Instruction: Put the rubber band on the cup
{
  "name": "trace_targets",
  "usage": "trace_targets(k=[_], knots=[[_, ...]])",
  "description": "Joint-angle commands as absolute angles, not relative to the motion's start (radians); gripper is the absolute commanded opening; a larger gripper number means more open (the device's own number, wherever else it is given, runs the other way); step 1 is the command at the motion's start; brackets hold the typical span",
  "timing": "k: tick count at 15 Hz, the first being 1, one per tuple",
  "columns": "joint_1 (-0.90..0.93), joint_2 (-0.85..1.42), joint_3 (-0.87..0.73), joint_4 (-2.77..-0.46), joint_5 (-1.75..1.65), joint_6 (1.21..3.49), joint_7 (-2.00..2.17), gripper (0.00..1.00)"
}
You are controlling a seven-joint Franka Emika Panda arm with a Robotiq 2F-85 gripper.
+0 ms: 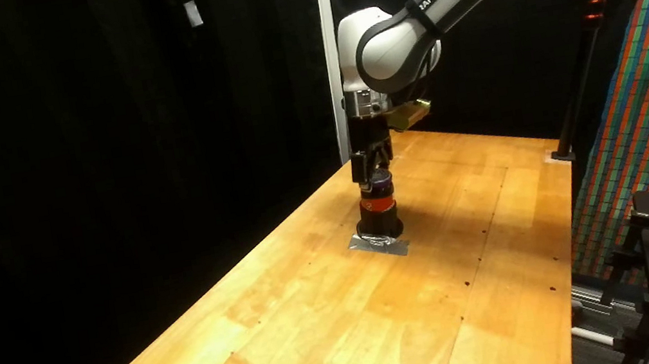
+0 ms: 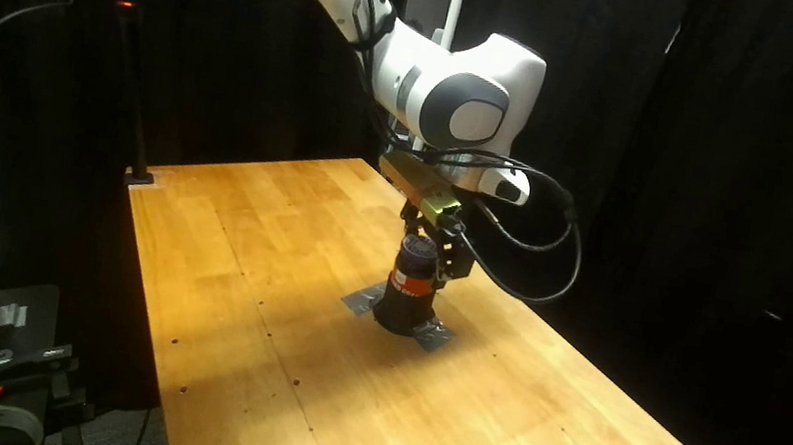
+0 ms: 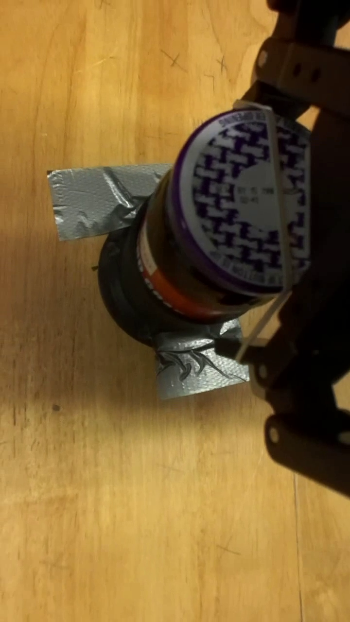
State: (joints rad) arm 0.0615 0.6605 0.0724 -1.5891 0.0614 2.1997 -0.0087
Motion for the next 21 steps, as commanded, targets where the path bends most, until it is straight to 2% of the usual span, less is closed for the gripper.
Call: trace_targets(k=[1, 13, 14, 15, 16, 21], knots=[[0.034, 0.589, 0.087, -1.679, 0.098, 2.198, -0.041, 1.0], [0.011, 0.496, 0.092, -1.863, 0.152, 2.3, -0.075, 1.0], [0.01, 0.488, 0.092, -1.881, 0.151, 2.32, -0.079, 0.75], [0.01, 0.481, 0.091, -1.898, 0.15, 2.339, -0.081, 0.75], [0.008, 0.471, 0.094, -1.917, 0.153, 2.359, -0.087, 0.68], [-0.002, 0.409, 0.101, -2.029, 0.16, 2.467, -0.117, 0.27]])
